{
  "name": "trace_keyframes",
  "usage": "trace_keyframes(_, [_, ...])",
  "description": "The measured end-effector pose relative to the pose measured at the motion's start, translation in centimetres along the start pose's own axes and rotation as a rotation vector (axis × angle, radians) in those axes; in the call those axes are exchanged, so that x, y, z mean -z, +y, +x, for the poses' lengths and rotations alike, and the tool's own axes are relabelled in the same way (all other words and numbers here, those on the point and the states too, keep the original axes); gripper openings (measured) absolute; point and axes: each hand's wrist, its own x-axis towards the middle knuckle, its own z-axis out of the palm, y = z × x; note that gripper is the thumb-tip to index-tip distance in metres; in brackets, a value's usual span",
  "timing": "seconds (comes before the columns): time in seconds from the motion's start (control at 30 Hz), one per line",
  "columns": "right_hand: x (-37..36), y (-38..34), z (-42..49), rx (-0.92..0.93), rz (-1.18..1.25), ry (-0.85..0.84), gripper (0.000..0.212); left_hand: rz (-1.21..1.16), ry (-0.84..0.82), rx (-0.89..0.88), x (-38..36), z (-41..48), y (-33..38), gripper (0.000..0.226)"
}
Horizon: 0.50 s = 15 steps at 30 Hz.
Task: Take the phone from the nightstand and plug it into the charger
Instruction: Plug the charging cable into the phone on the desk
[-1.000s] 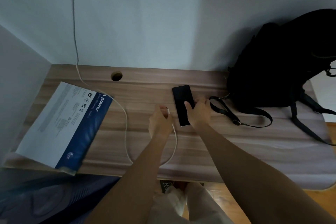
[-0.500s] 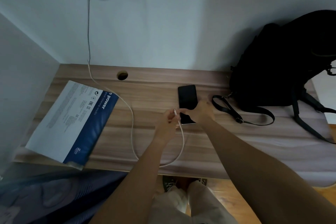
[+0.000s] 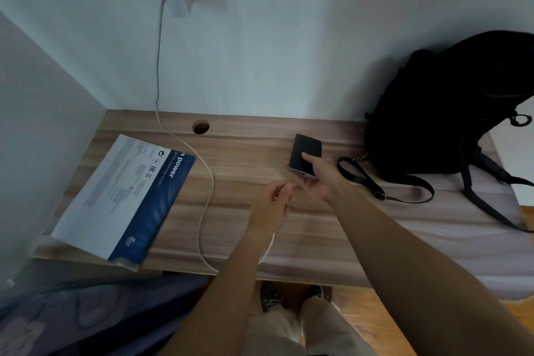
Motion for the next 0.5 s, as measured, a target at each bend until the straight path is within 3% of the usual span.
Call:
trace_keyframes(0.2, [-1.5,0.4,-1.5,-0.062,-0.019,-0.096,0.042,-0.097,0.089,-0.084,-0.6,0.1,0.9,0.020])
trace_keyframes(0.5, [-1.8,1.8,-1.7,-0.067,0.027,-0.161,0.038,-0.178,0.109,-0.061,-0.5,0.4,1.0,0.017])
